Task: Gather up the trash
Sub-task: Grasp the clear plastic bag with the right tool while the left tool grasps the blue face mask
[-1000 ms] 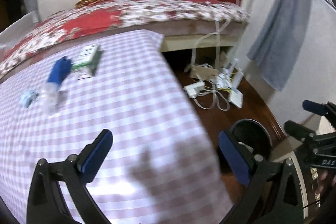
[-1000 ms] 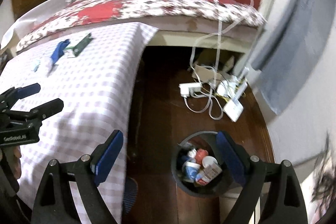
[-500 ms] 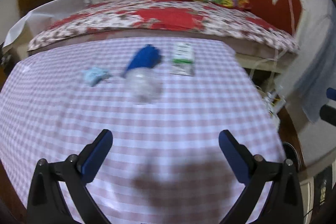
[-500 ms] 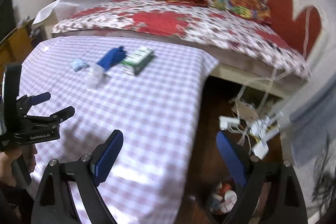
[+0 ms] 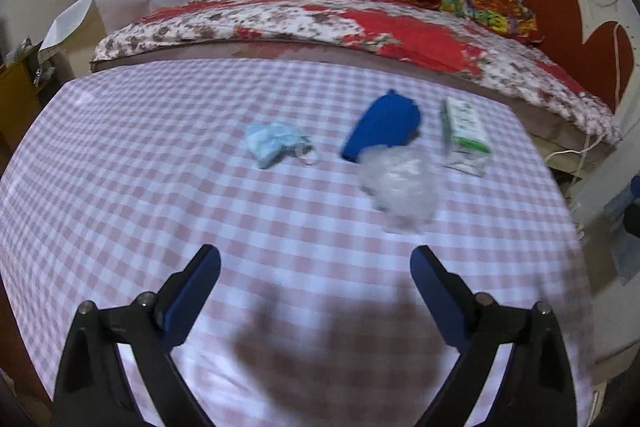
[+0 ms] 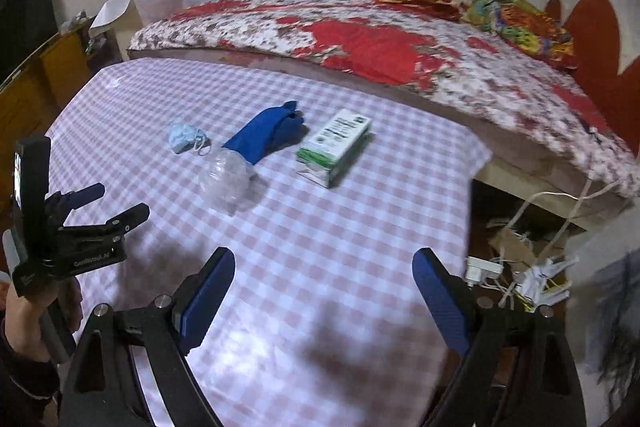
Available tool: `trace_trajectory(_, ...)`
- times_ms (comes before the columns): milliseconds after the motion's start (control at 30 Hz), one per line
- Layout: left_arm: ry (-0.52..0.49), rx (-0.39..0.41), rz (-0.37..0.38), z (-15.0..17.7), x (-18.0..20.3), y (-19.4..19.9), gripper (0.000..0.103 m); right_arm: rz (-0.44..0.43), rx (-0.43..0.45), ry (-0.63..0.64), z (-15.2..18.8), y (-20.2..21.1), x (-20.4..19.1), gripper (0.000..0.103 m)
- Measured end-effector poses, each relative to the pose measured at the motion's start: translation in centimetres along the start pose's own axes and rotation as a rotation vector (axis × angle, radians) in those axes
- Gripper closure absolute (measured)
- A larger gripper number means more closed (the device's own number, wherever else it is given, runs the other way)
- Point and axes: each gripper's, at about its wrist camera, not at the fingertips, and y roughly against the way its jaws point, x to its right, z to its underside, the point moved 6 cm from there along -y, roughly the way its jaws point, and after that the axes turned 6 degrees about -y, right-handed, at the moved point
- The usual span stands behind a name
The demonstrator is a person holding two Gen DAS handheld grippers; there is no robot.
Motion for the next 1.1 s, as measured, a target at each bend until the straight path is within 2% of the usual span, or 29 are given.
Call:
trace_trajectory(300, 0.038, -0.016, -0.032, -0.2, -3.8, -2.2, 0.008, -0.085, -0.06, 0.047, -2.5, -9.3, -6.3, 0.011)
trace_trajectory(633, 0.036, -0.031, -0.023, -1.4, -4.4, -5.3, 0.008, -0.123, -0.125, 0.048, -3.7, -16.6, -8.5, 0.013)
trace_trajectory(833, 0.037, -0.045, -0.018, -1.7, -4.5, -6.8, 0.011, -0.175, -0.156, 0.042, -3.8, -18.7, -9.2, 0.039)
trace_trajectory(867, 0.036, -0.044, -0.02, -1.7, -4.5, -6.9, 0.011, -0.182, -0.156, 0.042, -3.8, -18.7, -9.3, 0.056)
trace_trajectory(900, 0.037, -0.045, -0.021, -1.7, -4.5, -7.0, 0.011, -0.186, -0.155, 0.048, -3.8, -18.8, -9.4, 0.08)
trace_trajectory(967, 0.038, -0.046, -0.02, -1.8, -4.5, -7.1, 0.011, -0.187, -0.145, 0.066, -3.8, -18.2, -9.6, 0.085)
trace_trajectory(1100, 0.037, -0.032, -0.019, -2.5, -4.5, -7.3, 0.013, -0.165, -0.046, 0.083, -5.2, -15.3, -9.5, 0.087)
